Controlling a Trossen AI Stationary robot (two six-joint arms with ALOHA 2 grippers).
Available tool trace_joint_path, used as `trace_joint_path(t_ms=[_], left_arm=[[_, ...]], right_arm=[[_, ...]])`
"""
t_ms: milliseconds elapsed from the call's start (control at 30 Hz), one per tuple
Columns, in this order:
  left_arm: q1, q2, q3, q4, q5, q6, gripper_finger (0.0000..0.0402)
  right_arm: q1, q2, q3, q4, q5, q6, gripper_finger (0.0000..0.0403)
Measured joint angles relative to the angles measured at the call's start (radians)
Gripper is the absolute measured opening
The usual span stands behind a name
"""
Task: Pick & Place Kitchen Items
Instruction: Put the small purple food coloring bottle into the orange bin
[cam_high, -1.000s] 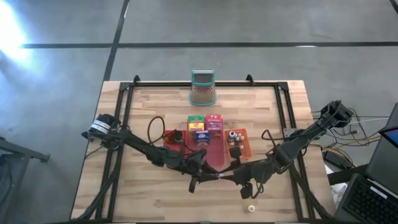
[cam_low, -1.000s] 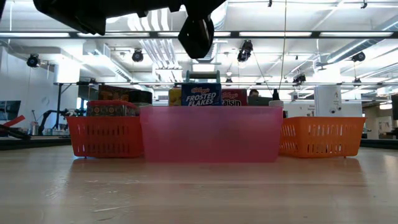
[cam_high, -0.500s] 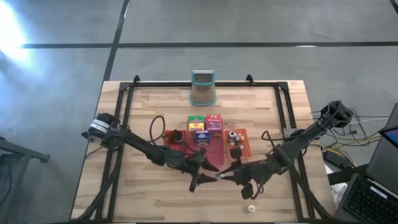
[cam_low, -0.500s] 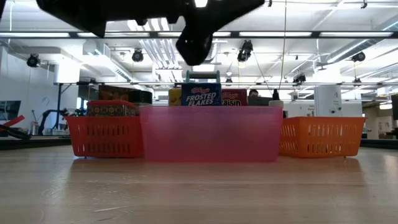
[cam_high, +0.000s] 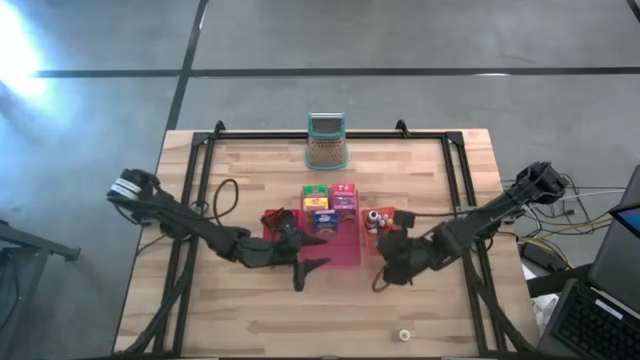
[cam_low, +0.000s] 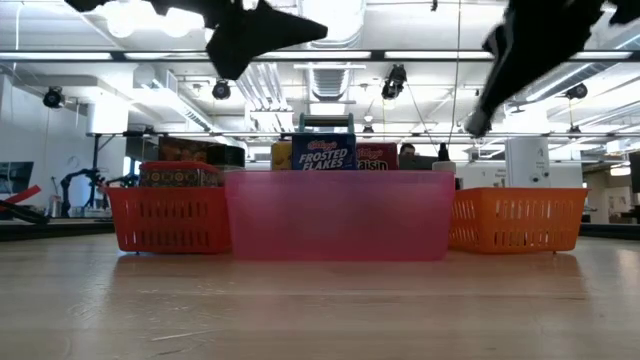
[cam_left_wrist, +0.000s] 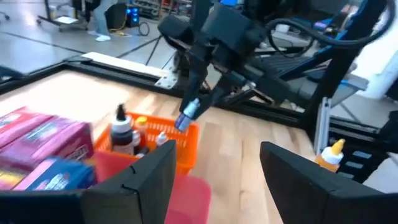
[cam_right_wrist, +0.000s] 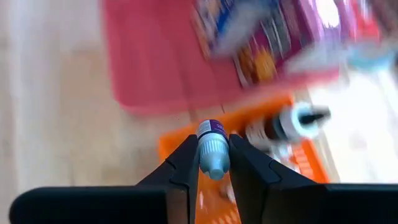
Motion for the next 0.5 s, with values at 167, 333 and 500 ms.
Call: trace_joint_path(t_ms=[167, 333, 500], left_arm=[[-0.005, -0.016, -0.037, 0.001, -0.013, -0.038, 0.0237], [-0.005, -0.016, -0.050, 0.004, -0.012, -0.051, 0.0236], [-0.005, -0.016, -0.053, 0.011, -0.012, -0.053, 0.0236]], right_arm=[[-0.085, 0.000, 0.000, -0.061, -0.107, 0.035, 0.0076], [-0.158, 0.000, 0.000, -0.077, -0.233, 0.026, 0.0068], [-0.217, 0.000, 0.000, -0.076, -0.305, 0.002, 0.0067]])
